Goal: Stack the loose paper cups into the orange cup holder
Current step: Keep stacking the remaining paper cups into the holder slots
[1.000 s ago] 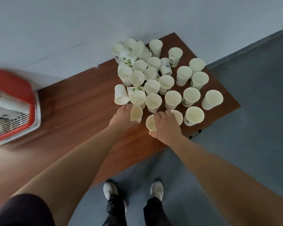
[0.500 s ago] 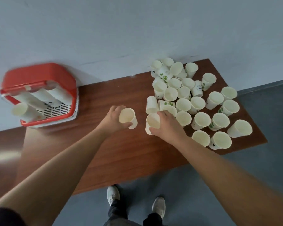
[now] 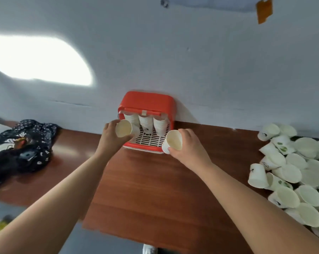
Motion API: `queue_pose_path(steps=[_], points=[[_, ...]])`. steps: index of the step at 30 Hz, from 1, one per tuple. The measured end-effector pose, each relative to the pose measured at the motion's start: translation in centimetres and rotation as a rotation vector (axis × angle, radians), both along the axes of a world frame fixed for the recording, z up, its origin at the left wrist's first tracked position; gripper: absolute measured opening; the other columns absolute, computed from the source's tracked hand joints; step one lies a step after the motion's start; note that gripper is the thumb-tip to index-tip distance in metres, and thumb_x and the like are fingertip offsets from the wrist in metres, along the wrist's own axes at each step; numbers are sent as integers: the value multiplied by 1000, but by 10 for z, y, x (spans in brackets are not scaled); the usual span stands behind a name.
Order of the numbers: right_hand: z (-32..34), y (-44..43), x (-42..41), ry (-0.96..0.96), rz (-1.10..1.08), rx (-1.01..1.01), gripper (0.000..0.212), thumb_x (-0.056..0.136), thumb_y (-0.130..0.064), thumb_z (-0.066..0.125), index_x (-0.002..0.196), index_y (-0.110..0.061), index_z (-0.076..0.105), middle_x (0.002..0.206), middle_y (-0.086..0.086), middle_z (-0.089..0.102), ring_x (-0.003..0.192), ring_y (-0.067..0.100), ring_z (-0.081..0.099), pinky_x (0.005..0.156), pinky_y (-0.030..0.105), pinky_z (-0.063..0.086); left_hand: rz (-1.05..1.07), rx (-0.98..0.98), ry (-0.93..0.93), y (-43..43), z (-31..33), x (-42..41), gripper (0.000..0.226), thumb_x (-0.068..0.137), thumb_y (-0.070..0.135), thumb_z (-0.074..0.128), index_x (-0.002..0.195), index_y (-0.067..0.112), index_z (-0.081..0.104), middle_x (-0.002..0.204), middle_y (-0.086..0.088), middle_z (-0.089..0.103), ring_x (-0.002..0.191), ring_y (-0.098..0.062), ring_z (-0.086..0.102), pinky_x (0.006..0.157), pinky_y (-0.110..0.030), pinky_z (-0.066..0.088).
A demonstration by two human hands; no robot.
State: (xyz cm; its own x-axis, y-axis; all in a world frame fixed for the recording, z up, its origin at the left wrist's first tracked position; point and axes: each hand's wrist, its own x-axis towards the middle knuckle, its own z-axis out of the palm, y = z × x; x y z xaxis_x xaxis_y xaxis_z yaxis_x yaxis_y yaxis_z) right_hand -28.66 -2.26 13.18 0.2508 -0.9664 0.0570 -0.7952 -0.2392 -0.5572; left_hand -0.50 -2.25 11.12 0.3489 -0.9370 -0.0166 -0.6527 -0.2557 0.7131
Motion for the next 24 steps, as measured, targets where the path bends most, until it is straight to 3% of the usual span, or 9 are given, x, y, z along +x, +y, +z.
queue_pose_path(steps=[4,7,11,17,24], points=[[-7,-21,55,-32,12,15,69,78,-41,75,133,-11,47,126,5,50,115,24,51,96,36,47,9,-6,17,-32,-12,40,76,73,32,85,138,19,47,131,-3,48,110,-16,49,93,-30,40],[-15,-34,81,-46,9,20,68,79,-40,76,132,-11,46,131,3,48,120,22,48,98,31,45,-44,18,4,-54,-25,54,78,75,31,85,140,17,45,135,-3,45,116,-19,50,94,-28,38],[-22,-53,106,-69,-5,14,66,79,-39,77,133,-18,46,134,-1,46,121,16,47,93,21,38,-104,64,-43,-73,-47,71,78,72,32,86,140,17,48,132,-4,46,112,-21,51,97,-37,45],[-29,-79,141,-94,-46,71,66,80,-38,77,134,-15,47,133,3,49,125,20,46,100,26,38,-281,205,-212,-87,-80,84,83,71,39,85,142,20,47,134,-5,48,123,-28,45,99,-45,45],[-32,-102,192,-176,-3,96,65,82,-33,77,136,-16,46,133,-2,48,122,13,45,99,19,34,-358,250,-9,-92,-98,110,94,72,29,84,151,24,34,147,-2,47,131,-21,48,110,-42,41]])
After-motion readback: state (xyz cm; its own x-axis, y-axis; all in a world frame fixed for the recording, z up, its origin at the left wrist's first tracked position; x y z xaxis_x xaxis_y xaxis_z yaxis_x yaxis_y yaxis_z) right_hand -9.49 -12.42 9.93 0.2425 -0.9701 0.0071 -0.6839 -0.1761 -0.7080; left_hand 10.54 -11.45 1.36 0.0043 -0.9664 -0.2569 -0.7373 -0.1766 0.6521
